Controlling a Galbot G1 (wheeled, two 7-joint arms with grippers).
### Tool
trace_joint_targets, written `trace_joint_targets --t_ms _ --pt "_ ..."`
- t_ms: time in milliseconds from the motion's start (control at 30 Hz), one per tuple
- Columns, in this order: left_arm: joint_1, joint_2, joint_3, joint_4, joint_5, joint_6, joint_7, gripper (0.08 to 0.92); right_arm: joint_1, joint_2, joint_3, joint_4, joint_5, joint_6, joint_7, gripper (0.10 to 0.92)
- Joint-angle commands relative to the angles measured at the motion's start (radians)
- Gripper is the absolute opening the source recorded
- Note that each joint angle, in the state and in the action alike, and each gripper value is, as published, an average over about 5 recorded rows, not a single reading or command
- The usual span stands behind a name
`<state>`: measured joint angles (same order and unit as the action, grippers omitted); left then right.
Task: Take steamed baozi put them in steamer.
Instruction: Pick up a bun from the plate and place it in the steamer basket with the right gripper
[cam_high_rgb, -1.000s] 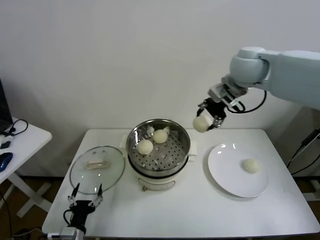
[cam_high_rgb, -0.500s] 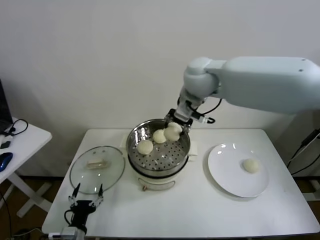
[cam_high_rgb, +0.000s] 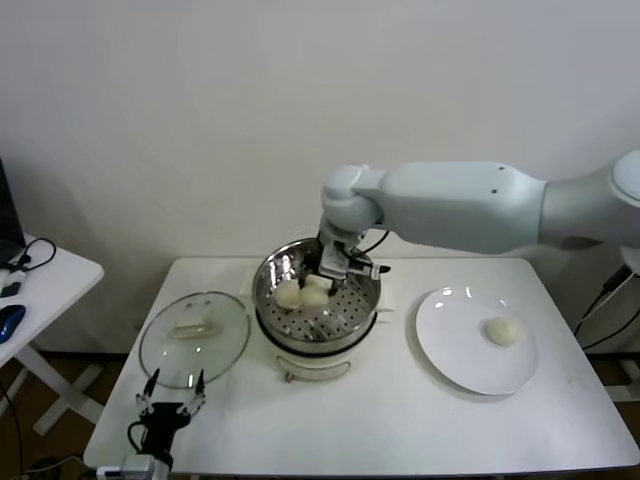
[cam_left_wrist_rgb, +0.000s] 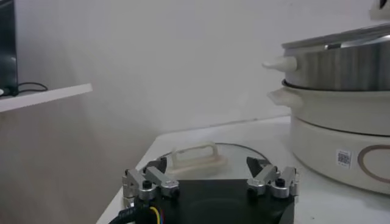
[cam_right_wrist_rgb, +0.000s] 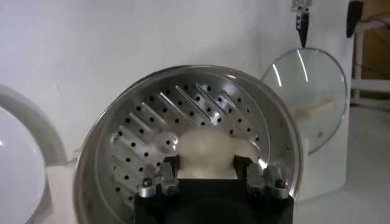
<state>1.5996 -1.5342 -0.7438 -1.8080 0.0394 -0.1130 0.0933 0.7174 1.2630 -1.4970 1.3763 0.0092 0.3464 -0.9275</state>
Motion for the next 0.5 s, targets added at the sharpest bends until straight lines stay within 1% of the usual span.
trace_joint_targets --t_ms 33,233,500 --pt "0.0 0.004 0.002 0.003 -0.001 -0.002 0.0 0.823 -0.078 0.045 0.003 -0.04 -0.044 0.035 0.015 0.611" --pt "-0.003 0.006 0.001 0.007 -0.001 -0.003 0.0 0.823 -0.08 0.035 -0.008 -0.019 -0.043 0.031 0.01 0.611" --pt "-0.002 0.006 0.003 0.008 0.0 -0.004 0.0 0.823 -0.092 0.033 -0.009 -0.027 -0.058 0.032 0.005 0.61"
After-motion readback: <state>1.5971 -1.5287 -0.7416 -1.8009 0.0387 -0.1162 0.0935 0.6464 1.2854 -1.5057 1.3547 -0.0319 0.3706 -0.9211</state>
